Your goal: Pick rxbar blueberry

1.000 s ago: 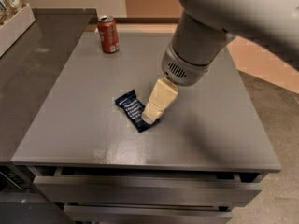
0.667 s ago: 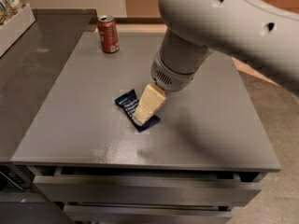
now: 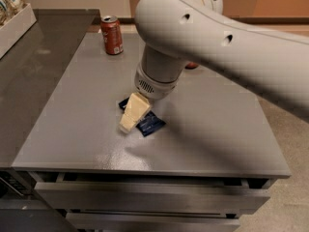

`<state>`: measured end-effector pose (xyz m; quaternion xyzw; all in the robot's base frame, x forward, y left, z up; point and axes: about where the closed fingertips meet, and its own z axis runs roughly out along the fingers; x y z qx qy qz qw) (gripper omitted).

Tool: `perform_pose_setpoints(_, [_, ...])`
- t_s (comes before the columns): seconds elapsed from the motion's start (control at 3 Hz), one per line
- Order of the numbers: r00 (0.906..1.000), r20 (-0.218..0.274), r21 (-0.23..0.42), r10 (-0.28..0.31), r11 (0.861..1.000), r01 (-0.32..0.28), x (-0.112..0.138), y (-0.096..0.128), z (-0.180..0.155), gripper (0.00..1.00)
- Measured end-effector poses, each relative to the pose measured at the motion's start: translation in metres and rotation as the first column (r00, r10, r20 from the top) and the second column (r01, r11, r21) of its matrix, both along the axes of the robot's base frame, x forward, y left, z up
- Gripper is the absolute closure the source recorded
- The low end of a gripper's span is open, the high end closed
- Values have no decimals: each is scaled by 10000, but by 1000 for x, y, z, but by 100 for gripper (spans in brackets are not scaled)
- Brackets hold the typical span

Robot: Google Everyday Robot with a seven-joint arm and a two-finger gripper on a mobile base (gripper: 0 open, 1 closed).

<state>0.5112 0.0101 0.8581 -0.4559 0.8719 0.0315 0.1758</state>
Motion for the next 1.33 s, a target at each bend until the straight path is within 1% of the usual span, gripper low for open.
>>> perform_pose_setpoints(0.33, [9997,-133,-79,211,9997,-212,4,15,-8,0])
perform_pose_setpoints(0.67, [9991,-266,-193,326,9993,-331,6,23,-16,0])
perform_pose_setpoints(1.0, [9985,-353,-320,430,9985,-441,5,27,-20,18])
perform_pose_setpoints(1.33, [9980,-385,-340,496,9981,-509,5,28,-19,41])
